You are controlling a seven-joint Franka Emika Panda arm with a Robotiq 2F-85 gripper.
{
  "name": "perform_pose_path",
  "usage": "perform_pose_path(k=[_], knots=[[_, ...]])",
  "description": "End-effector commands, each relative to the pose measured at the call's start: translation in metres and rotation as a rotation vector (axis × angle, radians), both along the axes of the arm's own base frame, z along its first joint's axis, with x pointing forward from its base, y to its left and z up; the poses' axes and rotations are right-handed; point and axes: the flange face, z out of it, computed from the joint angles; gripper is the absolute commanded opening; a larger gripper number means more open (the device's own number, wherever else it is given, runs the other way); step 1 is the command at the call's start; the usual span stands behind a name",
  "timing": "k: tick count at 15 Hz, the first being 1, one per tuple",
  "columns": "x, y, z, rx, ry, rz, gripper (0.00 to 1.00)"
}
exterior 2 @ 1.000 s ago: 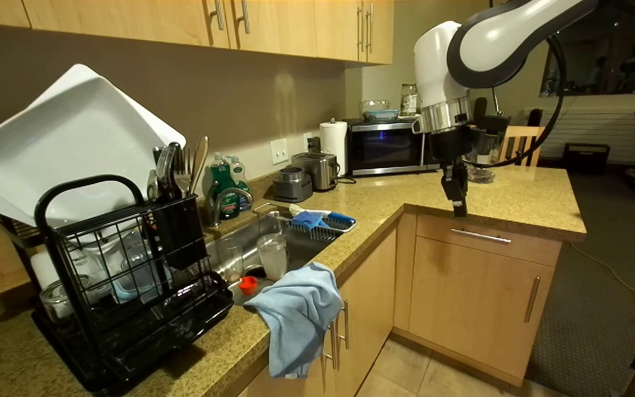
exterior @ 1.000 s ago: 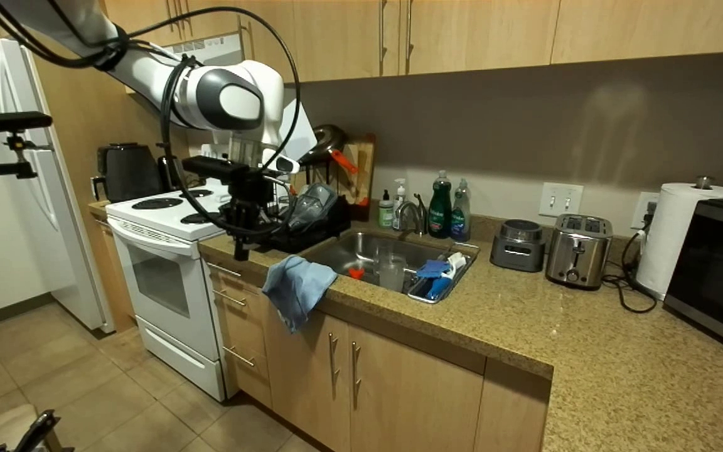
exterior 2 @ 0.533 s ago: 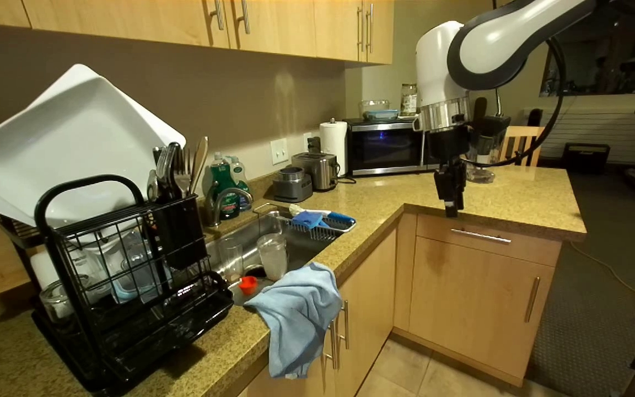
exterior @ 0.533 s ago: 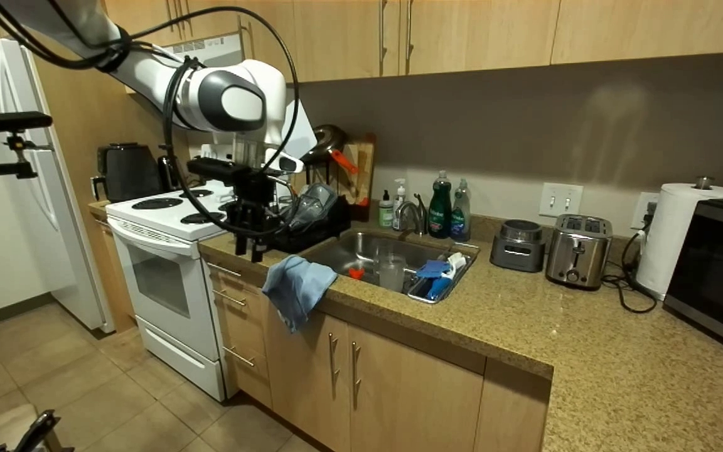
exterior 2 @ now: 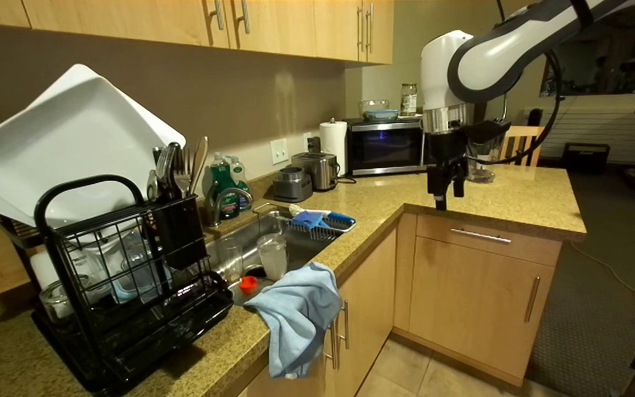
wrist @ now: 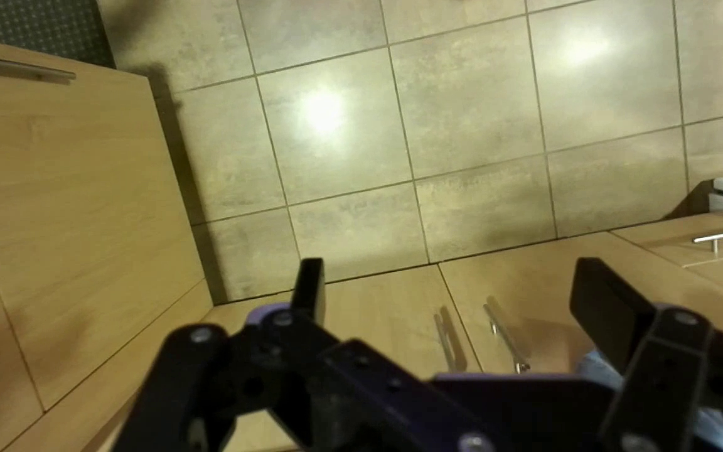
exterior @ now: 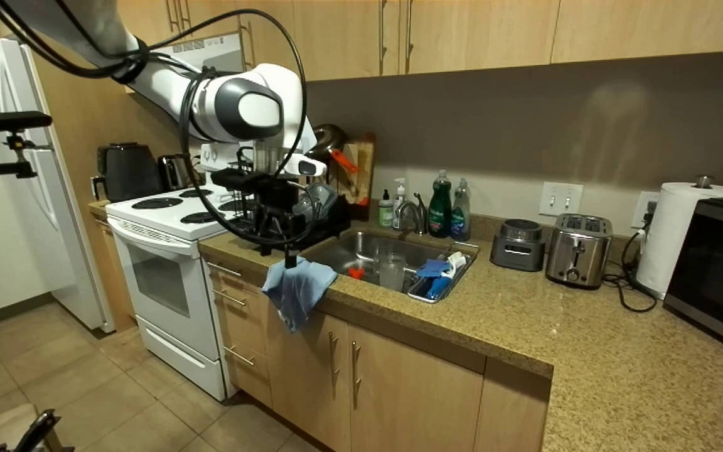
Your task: Close the open drawer on the right
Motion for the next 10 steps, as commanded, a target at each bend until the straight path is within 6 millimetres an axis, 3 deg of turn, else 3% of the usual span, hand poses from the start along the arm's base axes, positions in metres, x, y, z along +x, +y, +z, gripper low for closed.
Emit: perform_pose_path(k=[1, 4, 6, 7, 10], knots=[[0.0078, -0.0171, 0.0061, -0.011, -0.038, -0.085, 1.00], [0.0095, -0.0193, 0.0093, 0.004, -0.033, -0.113, 1.00], [0.0088, -0.0111, 0.0141, 0.155, 0.032, -0.073, 1.00], [0.0053, -0.0151, 0.0098, 0.062, -0.003, -0.099, 1.00], [0.0064, -0.0098, 0.0151, 0.121, 0.020, -0.092, 1.00]])
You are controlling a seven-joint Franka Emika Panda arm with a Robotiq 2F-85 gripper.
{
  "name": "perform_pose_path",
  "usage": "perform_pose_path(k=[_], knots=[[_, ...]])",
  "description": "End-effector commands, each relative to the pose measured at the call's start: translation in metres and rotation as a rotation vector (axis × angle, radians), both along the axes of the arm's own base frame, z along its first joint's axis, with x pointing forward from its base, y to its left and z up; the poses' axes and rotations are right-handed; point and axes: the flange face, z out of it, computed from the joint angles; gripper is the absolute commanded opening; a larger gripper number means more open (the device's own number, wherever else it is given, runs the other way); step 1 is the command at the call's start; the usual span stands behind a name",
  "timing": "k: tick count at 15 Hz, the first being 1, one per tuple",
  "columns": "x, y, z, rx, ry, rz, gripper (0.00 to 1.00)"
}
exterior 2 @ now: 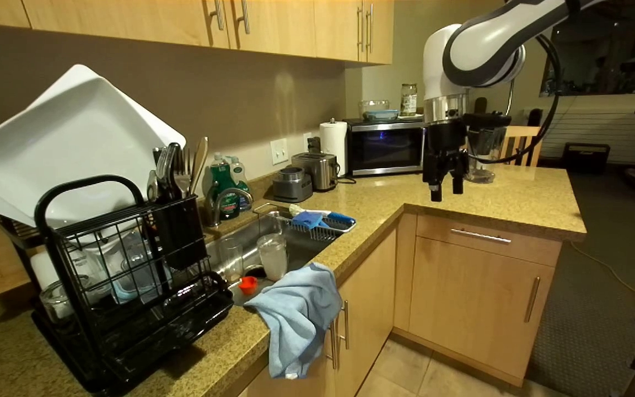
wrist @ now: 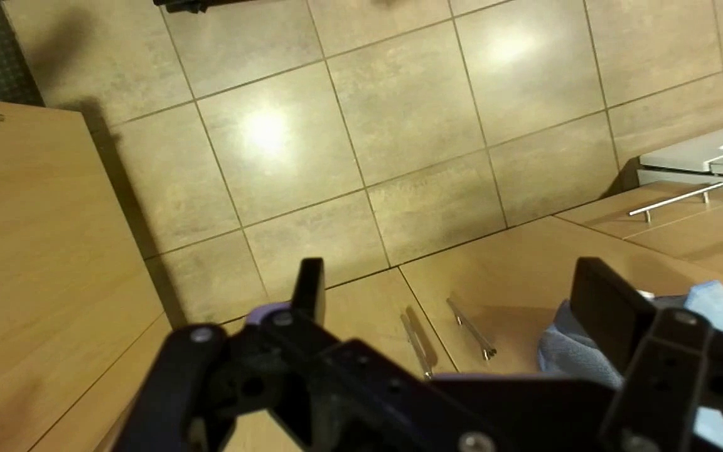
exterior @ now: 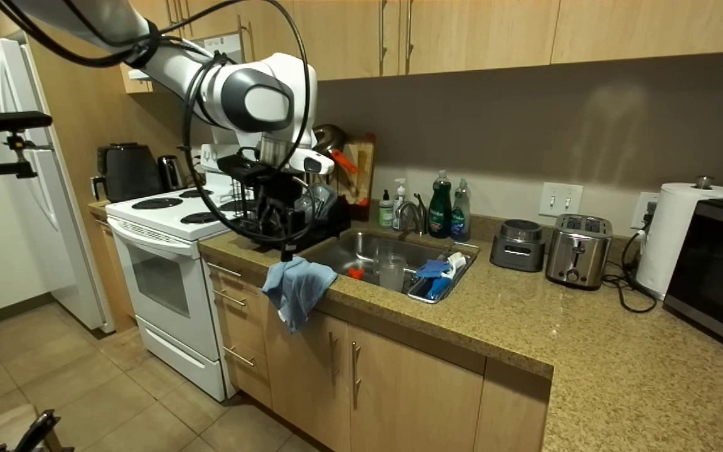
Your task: Close the open drawer on the right
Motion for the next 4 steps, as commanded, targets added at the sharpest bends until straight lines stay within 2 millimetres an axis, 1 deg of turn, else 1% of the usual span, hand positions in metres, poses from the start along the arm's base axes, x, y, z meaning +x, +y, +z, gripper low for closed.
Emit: perform_pose_path(k=[1, 4], knots=[[0.0007, 0.0000, 0.0008, 0.001, 0.001, 0.000, 1.00], [0.0014, 0.0001, -0.0008, 0.001, 0.003, 0.000, 1.00]])
